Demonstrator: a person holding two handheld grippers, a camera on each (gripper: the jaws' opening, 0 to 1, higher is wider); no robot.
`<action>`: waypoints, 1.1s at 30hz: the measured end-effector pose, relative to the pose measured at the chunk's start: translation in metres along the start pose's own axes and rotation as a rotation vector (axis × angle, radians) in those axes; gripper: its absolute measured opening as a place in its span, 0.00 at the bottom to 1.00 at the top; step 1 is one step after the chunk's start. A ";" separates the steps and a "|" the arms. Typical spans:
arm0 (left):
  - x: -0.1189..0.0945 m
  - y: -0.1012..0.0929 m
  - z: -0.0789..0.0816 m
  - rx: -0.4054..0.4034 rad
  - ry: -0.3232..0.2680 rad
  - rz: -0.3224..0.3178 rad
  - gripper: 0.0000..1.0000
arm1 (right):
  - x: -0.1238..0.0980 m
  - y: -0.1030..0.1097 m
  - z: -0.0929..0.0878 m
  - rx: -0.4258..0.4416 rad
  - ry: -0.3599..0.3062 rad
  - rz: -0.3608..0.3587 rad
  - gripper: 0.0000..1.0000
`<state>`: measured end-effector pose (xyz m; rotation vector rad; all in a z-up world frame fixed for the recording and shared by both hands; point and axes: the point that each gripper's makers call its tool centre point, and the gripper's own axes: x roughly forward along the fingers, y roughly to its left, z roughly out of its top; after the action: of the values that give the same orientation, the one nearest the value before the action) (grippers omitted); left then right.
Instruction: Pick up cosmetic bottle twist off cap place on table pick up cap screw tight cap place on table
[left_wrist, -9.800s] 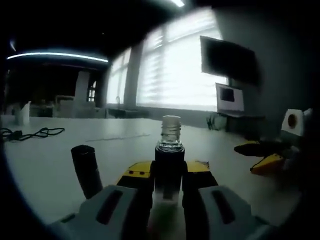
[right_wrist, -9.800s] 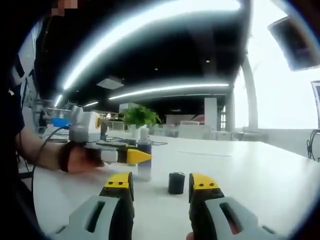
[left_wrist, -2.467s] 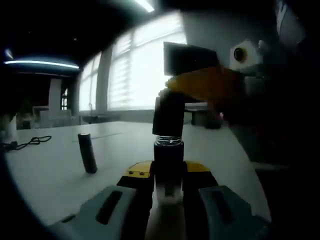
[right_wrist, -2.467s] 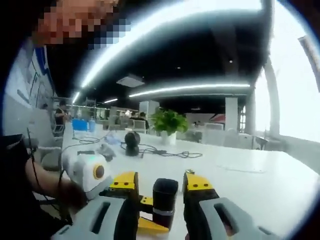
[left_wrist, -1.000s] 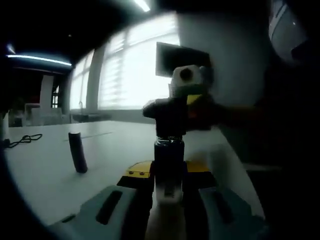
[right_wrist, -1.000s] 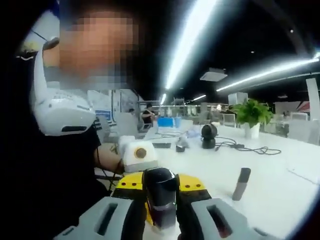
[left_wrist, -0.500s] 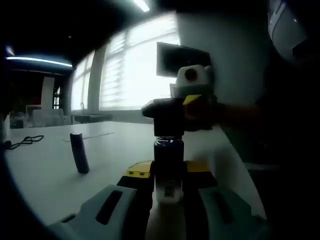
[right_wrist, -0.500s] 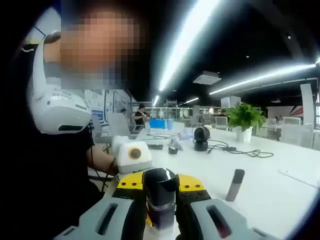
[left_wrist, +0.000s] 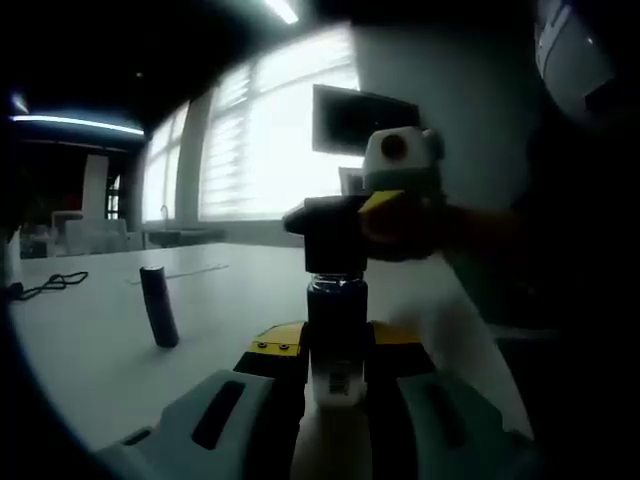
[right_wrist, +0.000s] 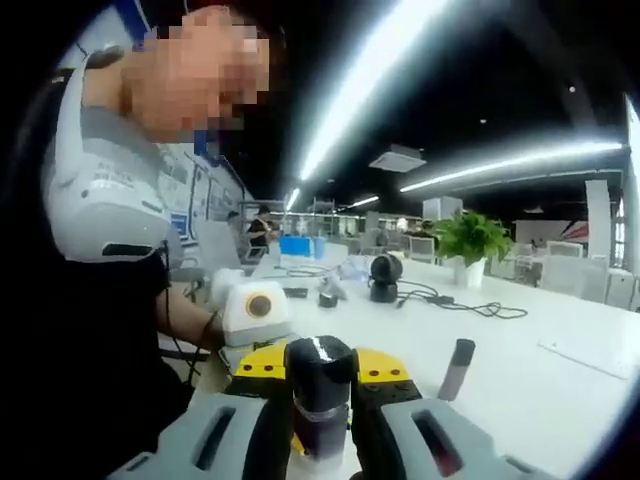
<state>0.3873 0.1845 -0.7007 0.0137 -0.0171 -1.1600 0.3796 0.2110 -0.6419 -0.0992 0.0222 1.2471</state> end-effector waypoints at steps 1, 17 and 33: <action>0.000 0.000 0.000 0.000 0.000 0.002 0.12 | 0.000 -0.001 0.000 0.001 0.000 -0.018 0.16; 0.001 0.005 -0.001 0.008 0.004 0.037 0.12 | -0.004 -0.015 -0.002 0.104 -0.065 -0.482 0.16; 0.000 0.003 -0.002 0.021 0.008 0.039 0.12 | -0.011 -0.017 -0.003 0.092 -0.051 -0.861 0.16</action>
<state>0.3904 0.1856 -0.7022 0.0363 -0.0229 -1.1212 0.3925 0.1946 -0.6426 0.0078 -0.0077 0.3872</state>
